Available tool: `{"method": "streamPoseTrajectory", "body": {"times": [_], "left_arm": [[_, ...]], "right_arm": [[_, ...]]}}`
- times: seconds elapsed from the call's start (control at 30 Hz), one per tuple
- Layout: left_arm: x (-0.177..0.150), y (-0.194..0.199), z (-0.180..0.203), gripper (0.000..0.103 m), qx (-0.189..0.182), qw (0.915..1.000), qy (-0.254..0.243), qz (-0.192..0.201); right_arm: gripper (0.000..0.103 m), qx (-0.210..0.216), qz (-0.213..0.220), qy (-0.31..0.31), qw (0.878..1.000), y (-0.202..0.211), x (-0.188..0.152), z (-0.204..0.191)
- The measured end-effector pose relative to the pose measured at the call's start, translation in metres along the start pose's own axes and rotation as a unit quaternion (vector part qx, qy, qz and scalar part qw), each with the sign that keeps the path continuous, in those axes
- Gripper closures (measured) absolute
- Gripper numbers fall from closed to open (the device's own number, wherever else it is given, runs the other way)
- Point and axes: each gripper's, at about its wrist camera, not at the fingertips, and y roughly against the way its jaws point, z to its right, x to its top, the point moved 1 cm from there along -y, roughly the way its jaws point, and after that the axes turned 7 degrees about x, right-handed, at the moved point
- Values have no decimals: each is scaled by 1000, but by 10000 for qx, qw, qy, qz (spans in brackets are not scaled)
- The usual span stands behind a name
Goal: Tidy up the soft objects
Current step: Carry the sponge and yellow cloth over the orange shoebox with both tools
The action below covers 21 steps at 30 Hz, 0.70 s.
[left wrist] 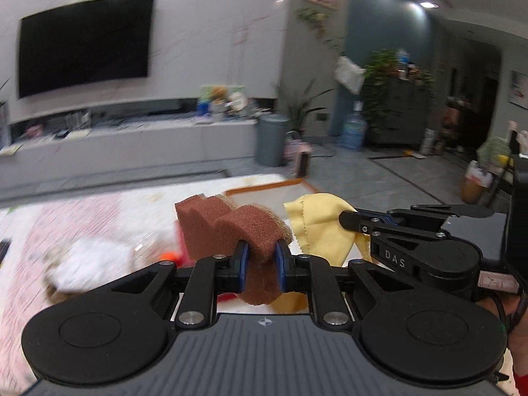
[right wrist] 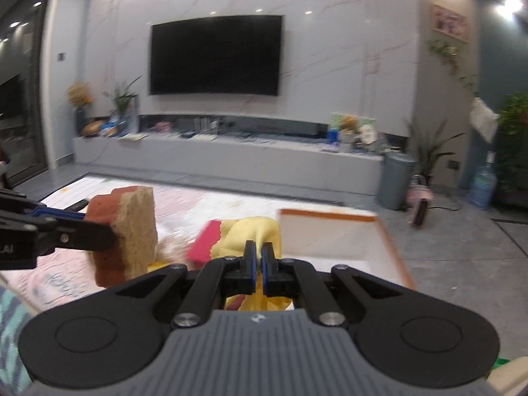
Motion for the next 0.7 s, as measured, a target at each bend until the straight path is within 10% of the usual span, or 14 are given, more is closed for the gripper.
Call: {"method": "streamPoseTrajectory", "body": {"times": [0.37,0.7], "left_arm": [[40,-56,62,84,-935,9947,-410,-153],[40,-142,94,84,-1184,9794,-827,-1408]], "right_arm": [[103,-493,-343,-140,9981,-4,18,107],[103,-394,-1420,-268,9887,-70,-10,168]]}}
